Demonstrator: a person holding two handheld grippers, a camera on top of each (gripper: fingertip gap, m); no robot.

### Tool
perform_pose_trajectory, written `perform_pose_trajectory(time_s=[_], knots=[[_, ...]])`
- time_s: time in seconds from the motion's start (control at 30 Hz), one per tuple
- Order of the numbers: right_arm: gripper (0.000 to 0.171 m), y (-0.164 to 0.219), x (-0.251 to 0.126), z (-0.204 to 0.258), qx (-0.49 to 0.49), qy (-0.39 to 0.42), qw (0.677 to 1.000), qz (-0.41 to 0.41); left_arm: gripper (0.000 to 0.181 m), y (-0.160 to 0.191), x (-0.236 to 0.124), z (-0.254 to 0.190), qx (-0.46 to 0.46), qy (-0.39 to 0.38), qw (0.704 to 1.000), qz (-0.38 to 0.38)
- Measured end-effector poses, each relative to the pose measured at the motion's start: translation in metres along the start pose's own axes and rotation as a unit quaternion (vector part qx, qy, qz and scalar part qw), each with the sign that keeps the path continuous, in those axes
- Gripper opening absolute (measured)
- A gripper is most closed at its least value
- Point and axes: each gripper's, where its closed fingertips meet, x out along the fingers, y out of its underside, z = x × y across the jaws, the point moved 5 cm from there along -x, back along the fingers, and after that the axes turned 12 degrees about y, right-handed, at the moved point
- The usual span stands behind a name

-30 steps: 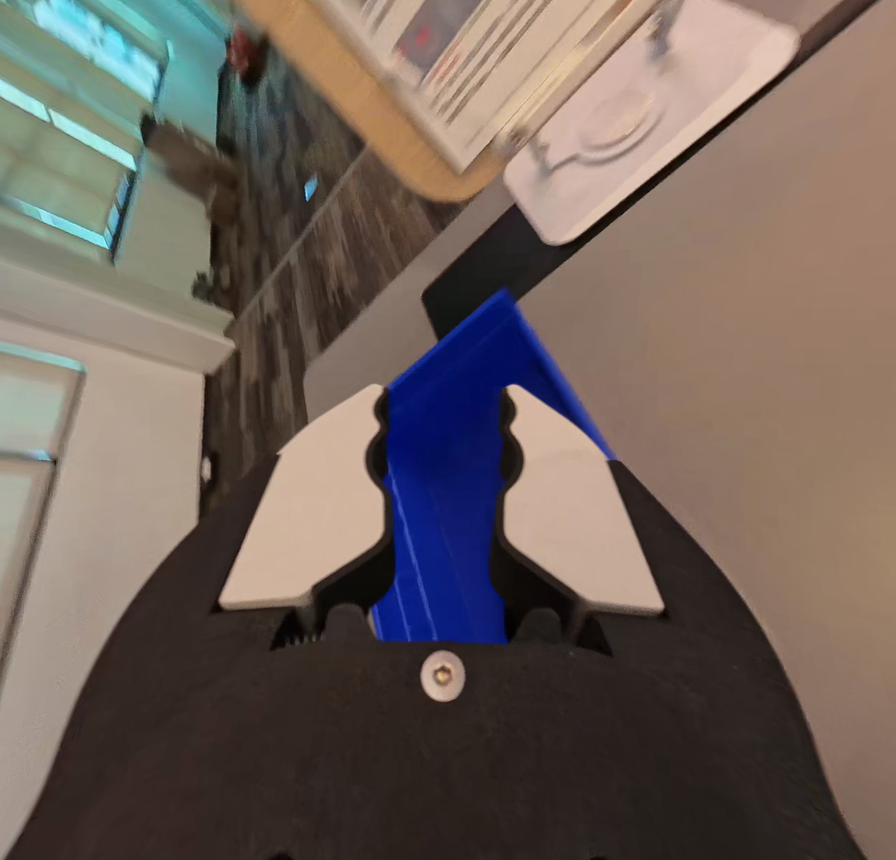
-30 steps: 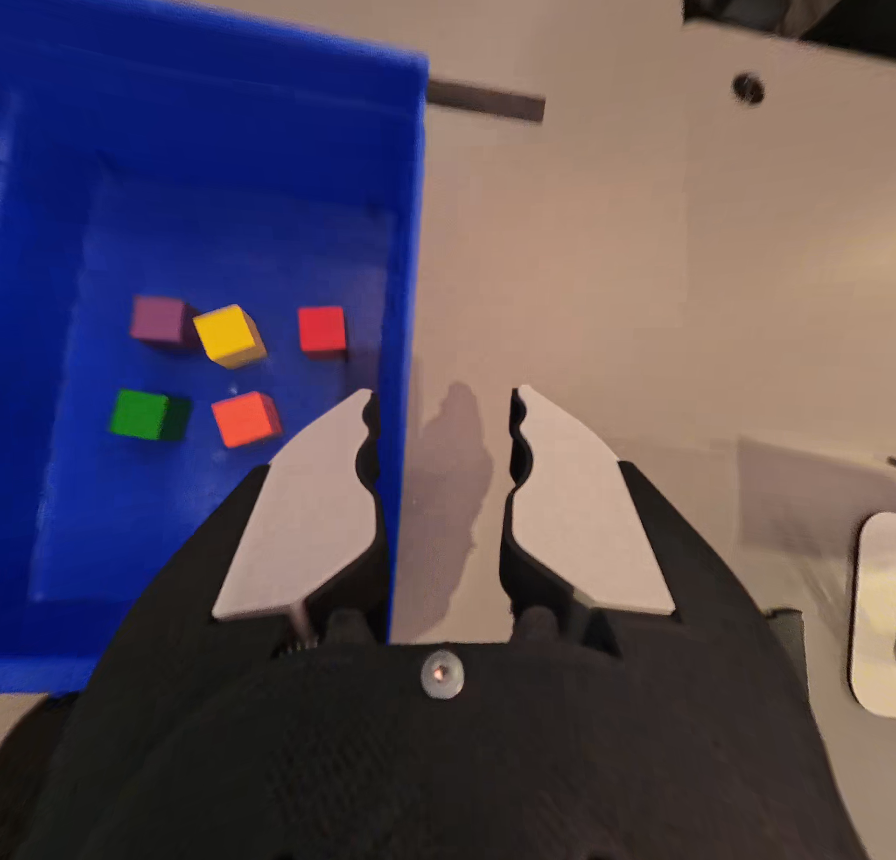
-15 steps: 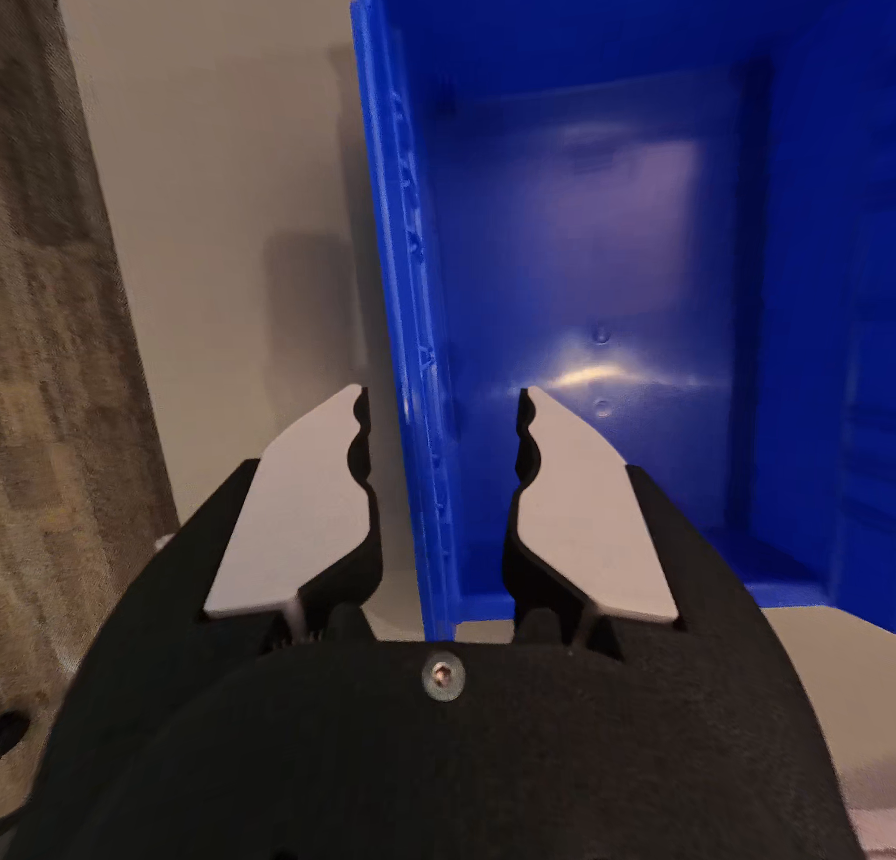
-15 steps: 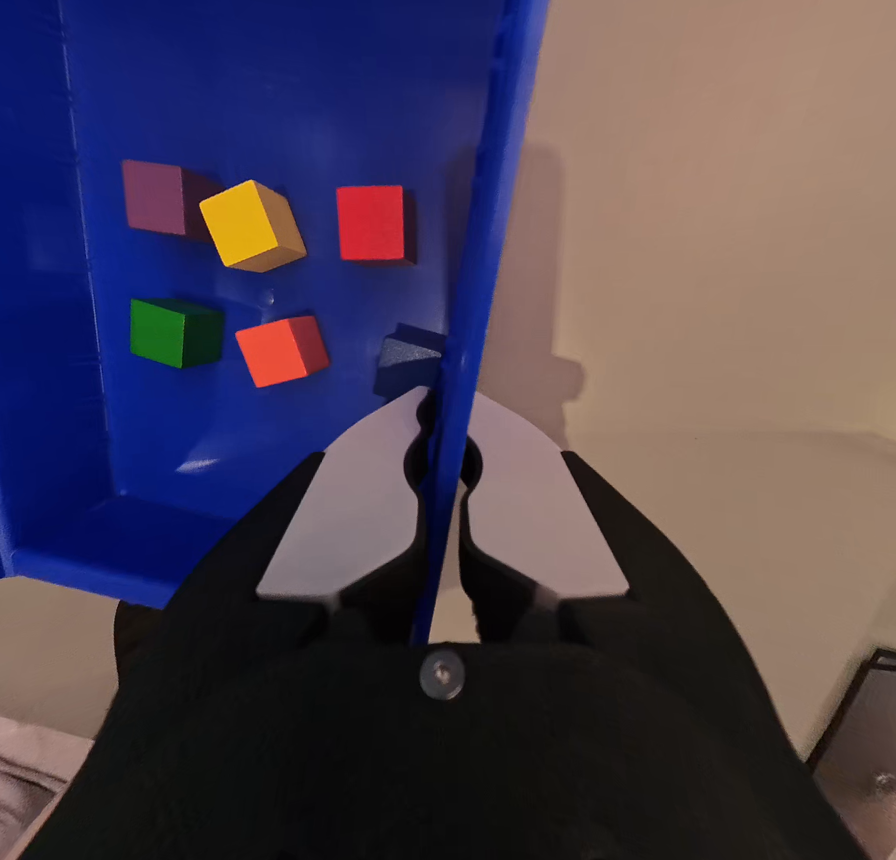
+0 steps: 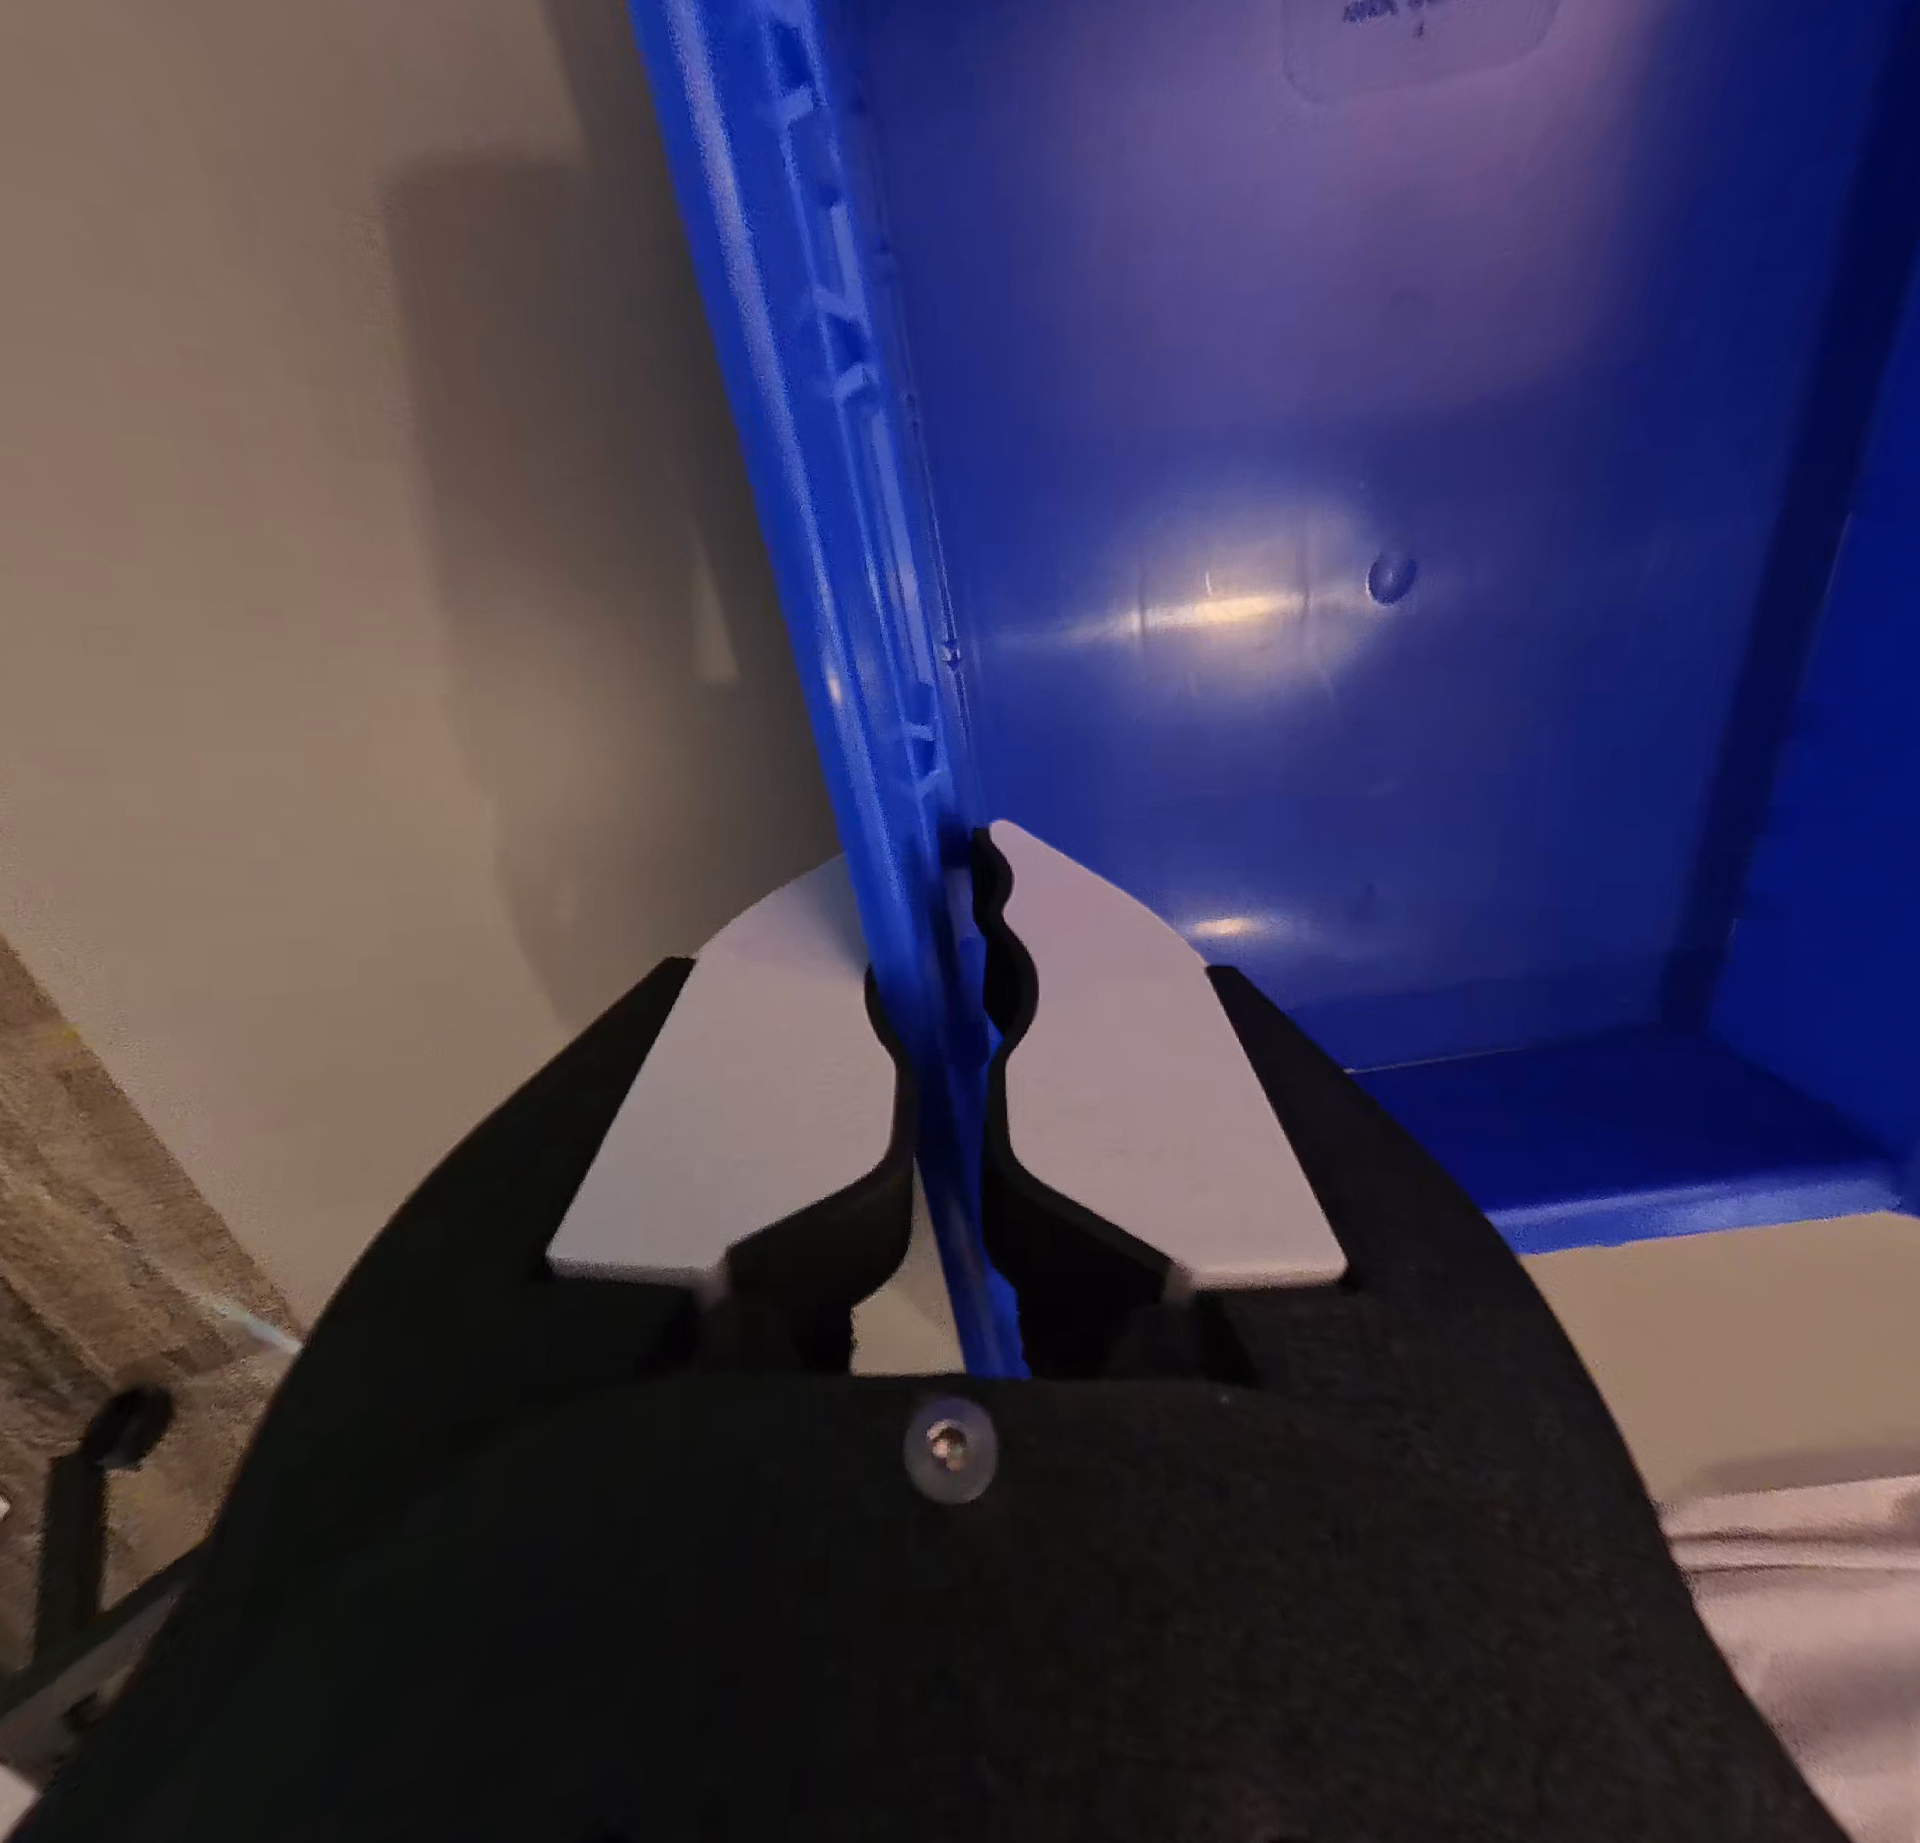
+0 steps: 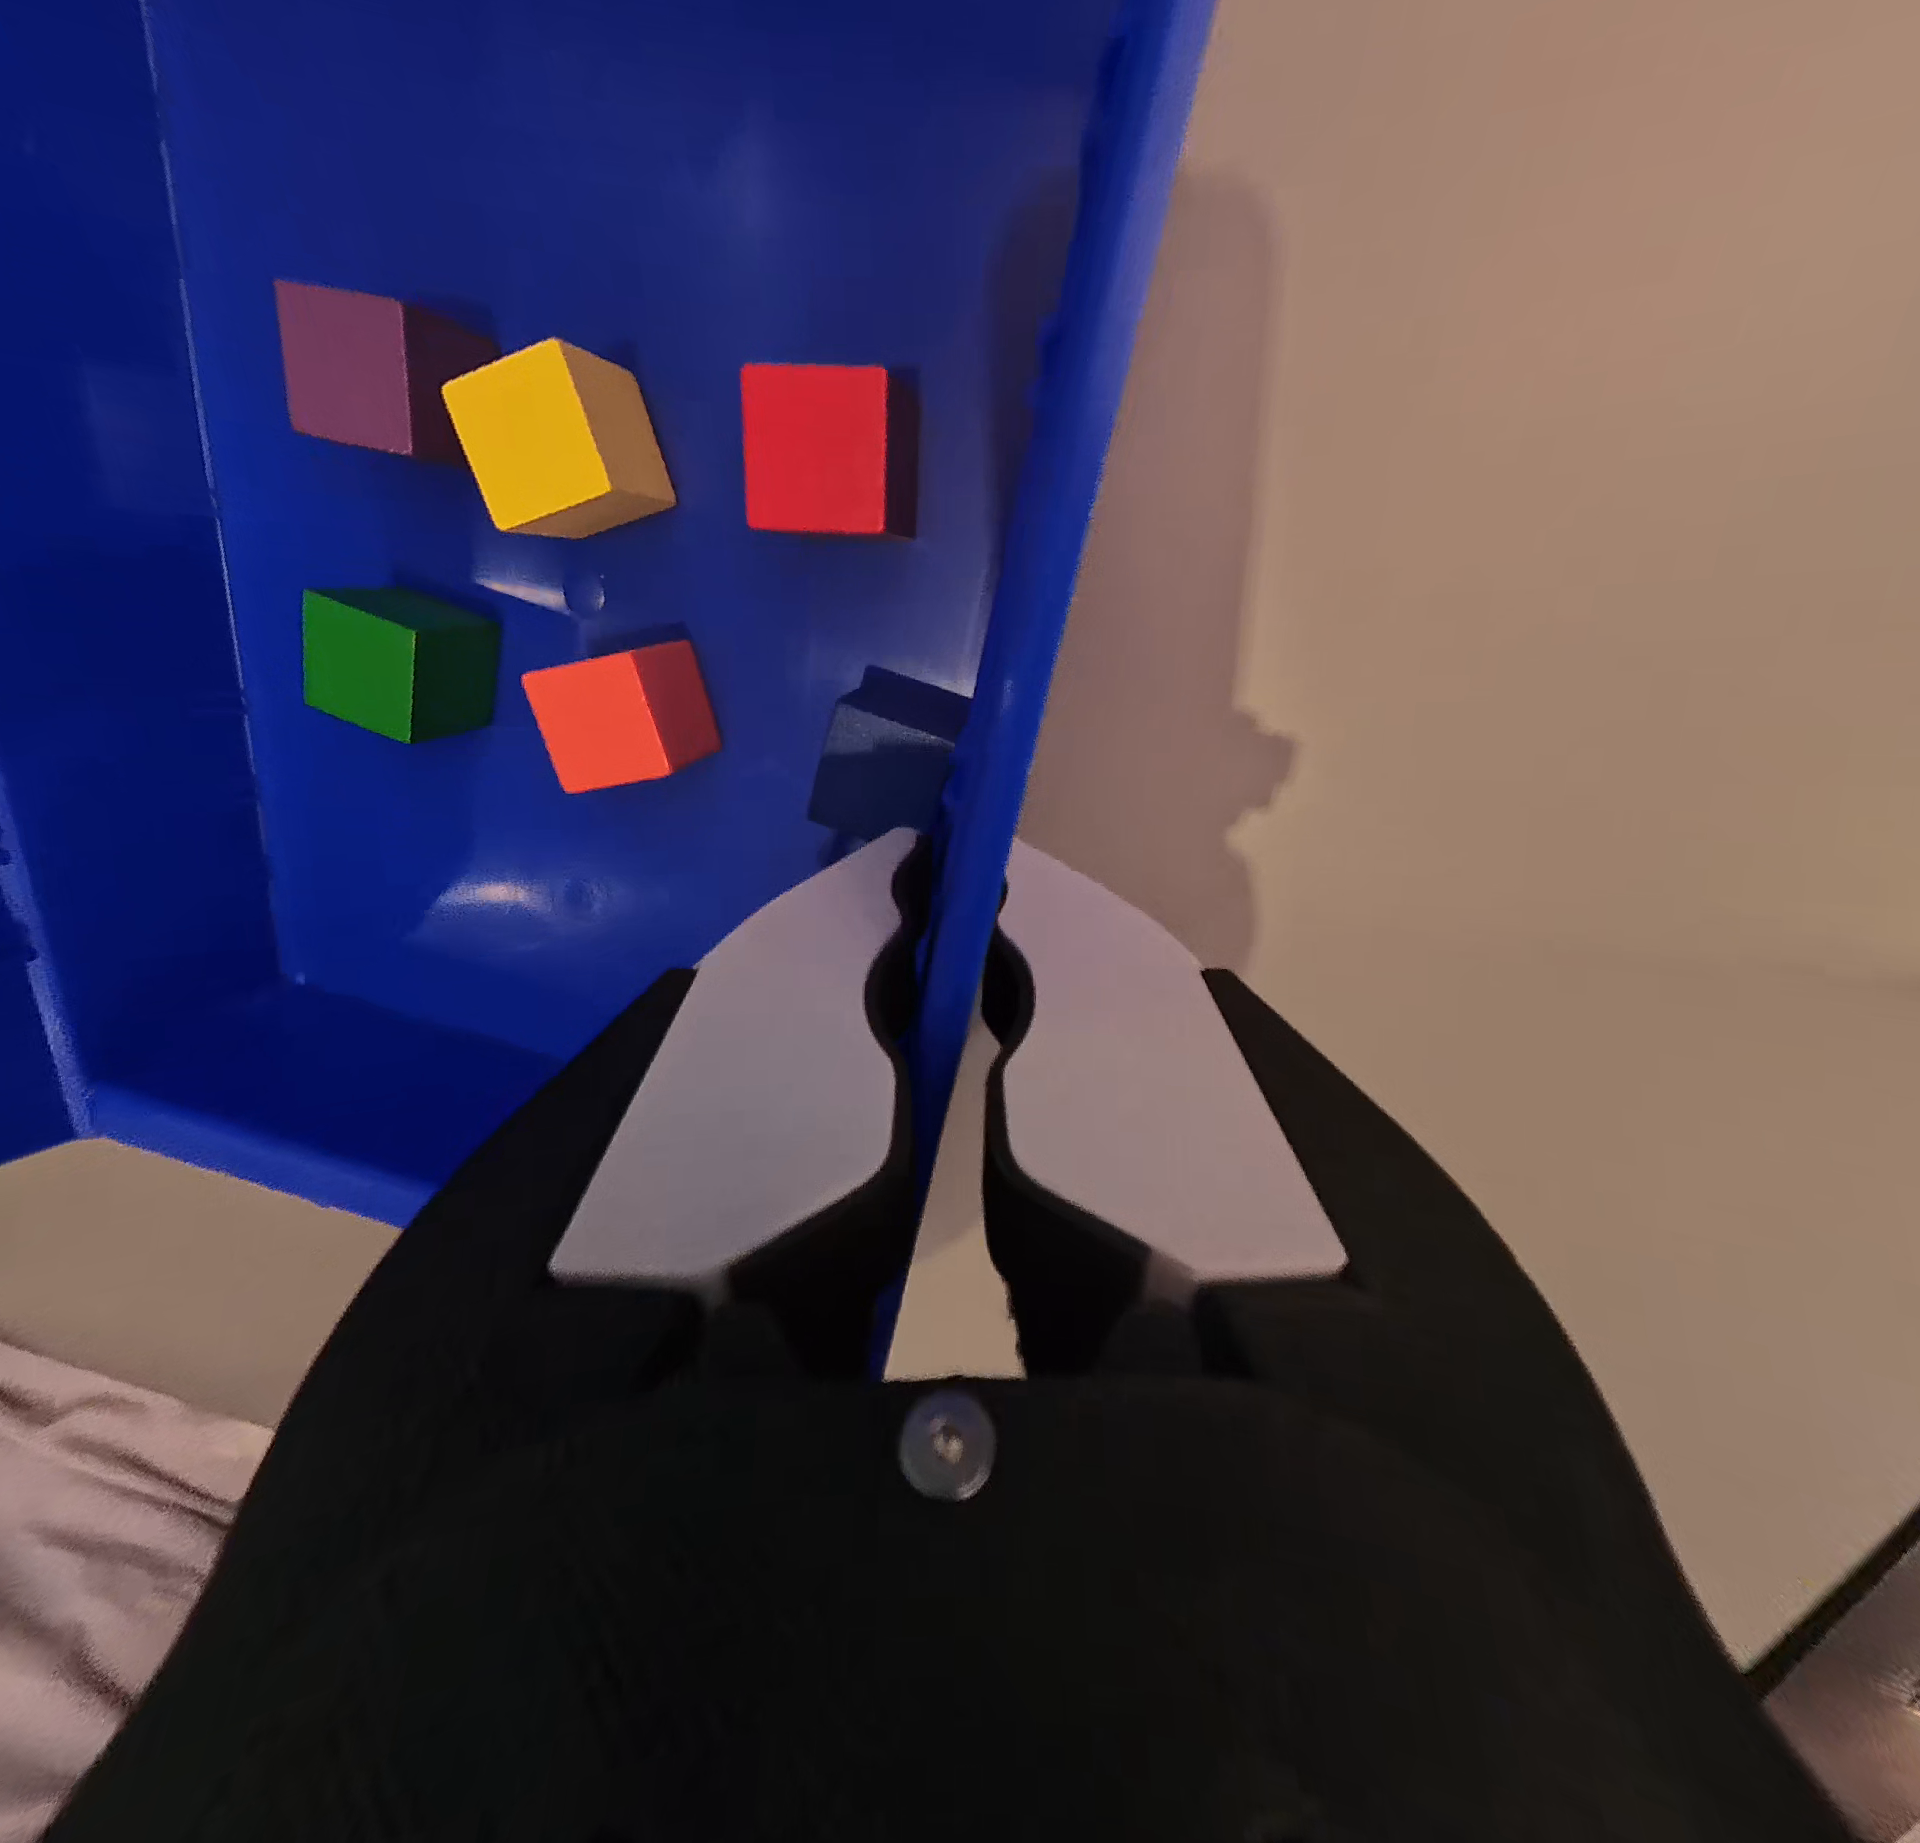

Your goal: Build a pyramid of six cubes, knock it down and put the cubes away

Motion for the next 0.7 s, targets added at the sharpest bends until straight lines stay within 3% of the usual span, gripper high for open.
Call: perform_pose_trajectory(time_s=[0.23, 0.4, 0.53, 0.7], knots=[[0.009, -0.017, 0.001, 0.055, -0.067, -0.011, 0.997, 0.025, 0.022, -0.031, 0.027, -0.094, 0.11, -0.056, 0.991, 0.042], [0.016, -0.015, -0.002, 0.09, -0.111, -0.032, 0.992, 0.058, 0.035, -0.03, 0.043, -0.161, 0.194, -0.069, 0.976, 0.066], [0.015, -0.021, 0.0, 0.091, -0.123, 0.002, 0.991, 0.05, 0.039, -0.024, 0.048, -0.186, 0.222, -0.102, 0.966, 0.081], [0.014, -0.033, 0.007, 0.087, -0.084, 0.011, 0.995, 0.043, 0.045, -0.016, 0.051, -0.199, 0.223, -0.079, 0.967, 0.092]])
